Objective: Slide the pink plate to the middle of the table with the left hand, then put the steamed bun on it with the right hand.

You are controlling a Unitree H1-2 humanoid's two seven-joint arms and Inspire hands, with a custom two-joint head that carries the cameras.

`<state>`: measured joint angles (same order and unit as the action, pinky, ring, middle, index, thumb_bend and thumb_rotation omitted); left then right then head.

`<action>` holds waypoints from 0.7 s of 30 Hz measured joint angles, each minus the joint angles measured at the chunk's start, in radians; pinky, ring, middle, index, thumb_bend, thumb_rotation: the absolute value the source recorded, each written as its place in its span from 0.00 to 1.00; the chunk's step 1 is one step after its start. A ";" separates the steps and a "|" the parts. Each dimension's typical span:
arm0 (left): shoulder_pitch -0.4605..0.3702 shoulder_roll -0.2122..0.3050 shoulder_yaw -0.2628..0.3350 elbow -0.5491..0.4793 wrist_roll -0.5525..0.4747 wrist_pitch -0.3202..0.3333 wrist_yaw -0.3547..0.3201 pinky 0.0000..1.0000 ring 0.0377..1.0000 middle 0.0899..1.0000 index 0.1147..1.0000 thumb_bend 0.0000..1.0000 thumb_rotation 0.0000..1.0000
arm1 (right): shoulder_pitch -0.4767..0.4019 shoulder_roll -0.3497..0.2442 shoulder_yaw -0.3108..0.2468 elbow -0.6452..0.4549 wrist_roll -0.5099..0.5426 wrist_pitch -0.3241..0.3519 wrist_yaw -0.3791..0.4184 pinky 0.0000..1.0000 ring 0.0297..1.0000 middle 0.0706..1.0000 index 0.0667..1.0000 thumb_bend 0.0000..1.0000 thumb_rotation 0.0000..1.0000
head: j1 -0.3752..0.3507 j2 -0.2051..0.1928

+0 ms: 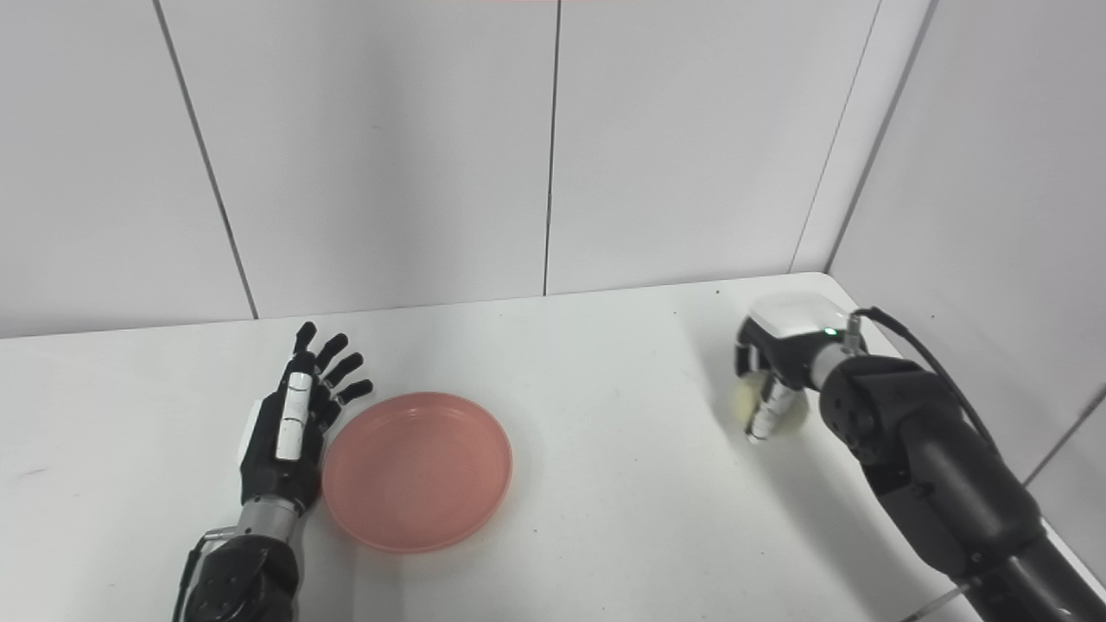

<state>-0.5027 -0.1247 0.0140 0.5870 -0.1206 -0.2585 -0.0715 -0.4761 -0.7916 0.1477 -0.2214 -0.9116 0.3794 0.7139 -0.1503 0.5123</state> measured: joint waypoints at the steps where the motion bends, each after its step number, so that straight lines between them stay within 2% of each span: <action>1: 0.001 -0.001 -0.001 -0.001 0.002 0.000 0.006 0.72 0.84 0.90 1.00 0.83 0.85 | -0.010 0.010 -0.001 -0.025 0.000 0.001 0.000 0.25 0.32 0.37 0.47 0.53 0.00 | 0.020 0.000; 3: 0.004 -0.006 -0.004 -0.004 0.011 0.001 0.014 0.72 0.85 0.91 1.00 0.83 0.85 | -0.025 0.027 -0.004 -0.071 0.001 0.002 0.002 0.25 0.32 0.36 0.47 0.52 0.00 | 0.020 0.000; 7: 0.010 -0.019 -0.011 -0.009 0.034 0.001 0.033 0.72 0.85 0.92 1.00 0.81 0.87 | -0.038 0.068 -0.029 -0.150 0.029 0.001 -0.003 0.29 0.36 0.39 0.48 0.53 0.00 | 0.081 0.003; 12: 0.011 -0.028 -0.022 -0.002 0.065 0.001 0.058 0.72 0.84 0.92 1.00 0.80 0.87 | -0.042 0.128 -0.028 -0.183 0.043 -0.007 -0.025 0.26 0.33 0.38 0.48 0.53 0.00 | 0.115 0.011; 17: 0.010 -0.032 -0.028 0.005 0.086 -0.001 0.084 0.73 0.85 0.93 1.00 0.80 0.87 | -0.096 0.194 0.009 -0.188 0.045 -0.034 -0.038 0.27 0.34 0.38 0.49 0.52 0.00 | 0.170 0.018; 20: 0.005 -0.037 -0.035 0.019 0.097 -0.002 0.096 0.72 0.85 0.92 1.00 0.81 0.86 | -0.125 0.236 0.030 -0.187 0.056 -0.068 -0.066 0.25 0.31 0.37 0.48 0.53 0.00 | 0.179 0.018; 21: 0.003 -0.039 -0.037 0.024 0.103 -0.003 0.100 0.71 0.85 0.92 1.00 0.82 0.86 | -0.130 0.251 0.042 -0.187 0.060 -0.083 -0.073 0.21 0.27 0.36 0.47 0.52 0.00 | 0.187 0.018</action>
<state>-0.5001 -0.1633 -0.0234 0.6111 -0.0172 -0.2620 0.0285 -0.6065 -0.5407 0.1899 -0.4082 -0.8518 0.2965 0.6408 0.0367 0.5308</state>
